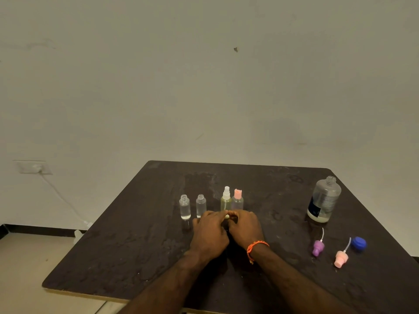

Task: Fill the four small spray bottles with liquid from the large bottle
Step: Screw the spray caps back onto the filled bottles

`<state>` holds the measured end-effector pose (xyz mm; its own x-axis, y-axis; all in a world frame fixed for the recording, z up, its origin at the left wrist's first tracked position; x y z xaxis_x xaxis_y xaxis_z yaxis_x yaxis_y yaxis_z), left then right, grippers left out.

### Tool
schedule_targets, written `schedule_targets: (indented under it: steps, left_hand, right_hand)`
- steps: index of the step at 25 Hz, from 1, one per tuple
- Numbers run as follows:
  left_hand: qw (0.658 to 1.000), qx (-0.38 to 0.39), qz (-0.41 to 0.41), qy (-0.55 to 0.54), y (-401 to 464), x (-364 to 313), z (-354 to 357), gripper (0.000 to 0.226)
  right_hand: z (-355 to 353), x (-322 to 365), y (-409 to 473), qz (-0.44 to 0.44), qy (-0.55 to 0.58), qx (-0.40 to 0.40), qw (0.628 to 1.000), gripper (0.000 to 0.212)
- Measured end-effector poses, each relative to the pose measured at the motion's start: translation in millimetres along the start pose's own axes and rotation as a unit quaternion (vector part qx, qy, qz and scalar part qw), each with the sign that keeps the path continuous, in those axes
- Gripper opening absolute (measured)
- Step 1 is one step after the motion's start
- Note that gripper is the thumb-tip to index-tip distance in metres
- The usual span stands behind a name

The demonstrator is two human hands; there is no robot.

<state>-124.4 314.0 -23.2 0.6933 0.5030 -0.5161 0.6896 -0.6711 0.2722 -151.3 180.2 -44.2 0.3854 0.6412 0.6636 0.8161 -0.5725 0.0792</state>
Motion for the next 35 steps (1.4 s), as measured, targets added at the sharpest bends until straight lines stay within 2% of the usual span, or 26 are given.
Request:
schedule_targets:
  steps: [2, 4, 6, 8, 11, 13, 15, 19, 25, 30, 35]
  left_hand:
    - [0.993, -0.101, 0.044, 0.037, -6.5, -0.1, -10.6, 0.033]
    - [0.969, -0.216, 0.070, 0.100, -4.8, 10.5, -22.2, 0.019]
    - [0.946, -0.272, 0.047, 0.169, 6.9, 25.5, -39.9, 0.027]
    - [0.954, -0.221, -0.039, 0.196, 21.5, 38.7, -63.1, 0.044]
    - [0.965, -0.053, -0.138, 0.216, 41.0, 49.3, -82.4, 0.068]
    - [0.961, 0.036, -0.132, 0.242, 52.2, 51.7, -82.7, 0.074]
    - [0.960, 0.073, -0.108, 0.248, 62.1, 51.5, -78.3, 0.072]
    - [0.963, 0.086, -0.094, 0.238, 66.2, 44.6, -74.8, 0.058]
    - [0.975, 0.093, -0.058, 0.193, 33.8, 21.9, -61.3, 0.053]
    - [0.989, 0.065, 0.015, 0.129, -0.8, -13.6, -41.8, 0.052]
    - [0.996, 0.038, 0.040, 0.076, -25.4, -48.8, -12.5, 0.045]
  right_hand:
    - [0.7, -4.6, -1.7, 0.004, -0.004, -0.009, 1.000, 0.024]
    - [-1.3, -8.4, -7.6, -0.002, -0.019, -0.024, 1.000, 0.022]
    - [-4.5, -12.4, -15.6, -0.013, -0.032, -0.031, 0.999, 0.021]
    - [-8.0, -15.3, -23.9, -0.024, -0.027, -0.036, 0.999, 0.022]
    - [-12.2, -17.5, -32.7, -0.044, -0.017, -0.043, 0.998, 0.022]
    - [-15.3, -18.8, -36.3, -0.051, -0.020, -0.046, 0.997, 0.022]
    - [-19.3, -23.0, -37.4, -0.052, -0.028, -0.050, 0.997, 0.023]
    - [-24.6, -28.2, -40.4, -0.042, -0.036, -0.043, 0.998, 0.024]
    - [-36.4, -27.3, -67.1, -0.059, -0.059, -0.054, 0.995, 0.022]
    - [-67.0, -41.4, -92.4, -0.046, -0.091, -0.075, 0.992, 0.022]
    - [-99.0, -61.9, -111.8, -0.025, -0.129, -0.090, 0.987, 0.022]
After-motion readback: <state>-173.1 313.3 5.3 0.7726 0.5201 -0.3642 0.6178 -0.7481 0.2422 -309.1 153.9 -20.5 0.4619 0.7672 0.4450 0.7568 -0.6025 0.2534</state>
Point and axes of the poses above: each hand's wrist, its own y-axis towards the middle knuckle, its own z-axis out of the palm, x = y × z, the point moved 1 cm from there along y, towards the middle knuckle, and after that the axes turned 7 degrees about z, right-handed, at the moved point
